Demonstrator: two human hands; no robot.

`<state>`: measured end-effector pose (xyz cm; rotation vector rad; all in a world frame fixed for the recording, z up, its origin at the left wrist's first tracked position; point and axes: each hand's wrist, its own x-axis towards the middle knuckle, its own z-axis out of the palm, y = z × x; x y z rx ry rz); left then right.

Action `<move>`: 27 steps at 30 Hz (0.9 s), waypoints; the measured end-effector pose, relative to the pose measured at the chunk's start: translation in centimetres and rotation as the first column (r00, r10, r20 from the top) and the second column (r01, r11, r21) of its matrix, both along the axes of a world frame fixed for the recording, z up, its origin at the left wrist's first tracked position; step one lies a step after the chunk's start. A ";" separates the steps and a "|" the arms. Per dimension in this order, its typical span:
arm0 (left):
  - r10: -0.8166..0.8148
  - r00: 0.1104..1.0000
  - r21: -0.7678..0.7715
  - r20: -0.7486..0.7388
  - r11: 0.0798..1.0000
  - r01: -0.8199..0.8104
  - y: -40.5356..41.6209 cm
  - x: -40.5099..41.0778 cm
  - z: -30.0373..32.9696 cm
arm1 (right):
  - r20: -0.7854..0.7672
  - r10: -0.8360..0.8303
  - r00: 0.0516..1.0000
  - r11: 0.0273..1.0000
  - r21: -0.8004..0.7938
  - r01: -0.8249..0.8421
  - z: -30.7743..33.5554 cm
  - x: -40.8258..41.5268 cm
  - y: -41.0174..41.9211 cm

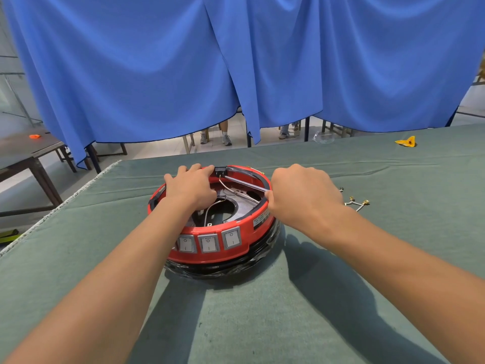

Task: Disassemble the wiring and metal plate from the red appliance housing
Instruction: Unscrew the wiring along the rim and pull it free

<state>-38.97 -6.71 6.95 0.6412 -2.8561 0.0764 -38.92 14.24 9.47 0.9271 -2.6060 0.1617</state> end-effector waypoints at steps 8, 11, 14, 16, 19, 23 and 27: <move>0.003 1.000 0.078 -0.005 0.997 -0.003 0.0 -0.1 0.1 | -0.065 0.066 0.996 0.997 0.037 -0.063 0.1 -1.3 0.7; 0.004 1.000 0.076 -0.004 0.997 -0.003 0.0 -0.1 0.1 | -0.086 0.096 0.992 0.994 0.052 -0.092 0.1 -1.8 0.9; 0.005 1.000 0.075 -0.005 0.997 -0.005 0.1 -0.1 0.1 | -0.107 0.118 0.987 0.992 0.062 -0.112 0.0 -2.0 1.1; 0.005 1.000 0.073 -0.004 0.997 -0.005 0.1 -0.1 0.1 | -0.114 0.125 0.986 0.990 0.072 -0.117 0.0 -2.0 1.1; 0.000 1.000 0.063 -0.005 0.998 0.000 0.0 0.0 0.1 | -0.127 0.129 0.983 0.989 0.082 -0.120 0.0 -2.0 1.4; -0.003 1.000 0.059 -0.011 0.998 0.004 0.0 0.0 0.1 | -0.124 0.110 0.986 0.992 0.079 -0.101 -0.1 -1.7 1.4; -0.005 1.000 0.049 -0.011 0.999 0.006 0.0 0.1 0.1 | -0.140 0.080 0.987 0.995 0.069 -0.071 -0.4 -1.4 0.9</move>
